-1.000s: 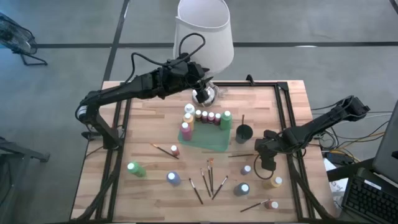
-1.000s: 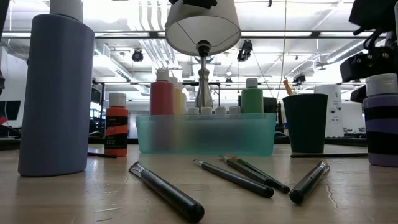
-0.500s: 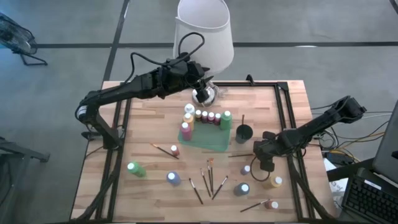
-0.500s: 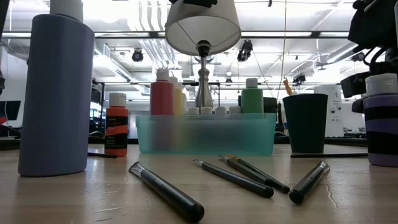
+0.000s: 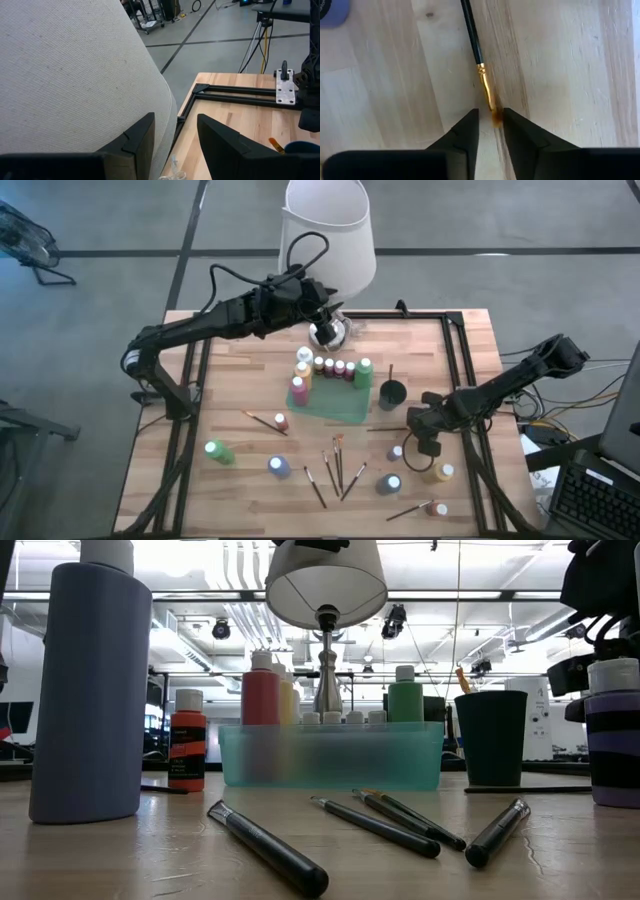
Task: Pick & Place Paint Supplies
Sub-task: Put the orange paint brush into the black cup
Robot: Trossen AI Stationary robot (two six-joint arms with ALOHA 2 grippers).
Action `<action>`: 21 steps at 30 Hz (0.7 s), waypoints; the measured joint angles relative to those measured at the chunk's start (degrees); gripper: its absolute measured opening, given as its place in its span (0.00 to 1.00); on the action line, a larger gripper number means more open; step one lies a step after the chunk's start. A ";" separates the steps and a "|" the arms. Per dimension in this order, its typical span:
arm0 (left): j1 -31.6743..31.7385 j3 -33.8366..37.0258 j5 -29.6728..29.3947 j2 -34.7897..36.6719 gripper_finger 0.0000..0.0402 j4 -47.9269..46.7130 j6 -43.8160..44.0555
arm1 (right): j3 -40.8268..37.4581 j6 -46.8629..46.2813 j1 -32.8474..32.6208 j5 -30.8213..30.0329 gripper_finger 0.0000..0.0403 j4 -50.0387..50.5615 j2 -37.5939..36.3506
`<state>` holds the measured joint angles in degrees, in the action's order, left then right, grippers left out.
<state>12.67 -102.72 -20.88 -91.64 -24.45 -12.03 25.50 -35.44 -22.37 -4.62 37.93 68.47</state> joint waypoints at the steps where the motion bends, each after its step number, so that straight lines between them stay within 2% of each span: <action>1: 0.00 0.00 0.01 0.00 0.38 0.00 0.02 | -0.02 -0.02 0.00 -0.02 0.16 -0.02 0.00; 7: 0.00 0.00 0.00 0.00 0.38 0.00 0.01 | 0.01 -0.45 0.00 0.00 0.04 0.01 -0.22; 14: 0.00 0.00 0.00 0.00 0.38 0.00 0.00 | 4.25 -0.45 0.02 0.34 0.02 3.52 -2.80; 21: -0.02 0.74 0.19 0.00 0.38 0.23 0.05 | 13.45 0.17 0.00 0.65 0.02 17.43 -7.06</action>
<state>12.64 -101.97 -20.69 -91.64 -24.22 -11.98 38.95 -35.28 -22.37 -3.97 55.36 61.41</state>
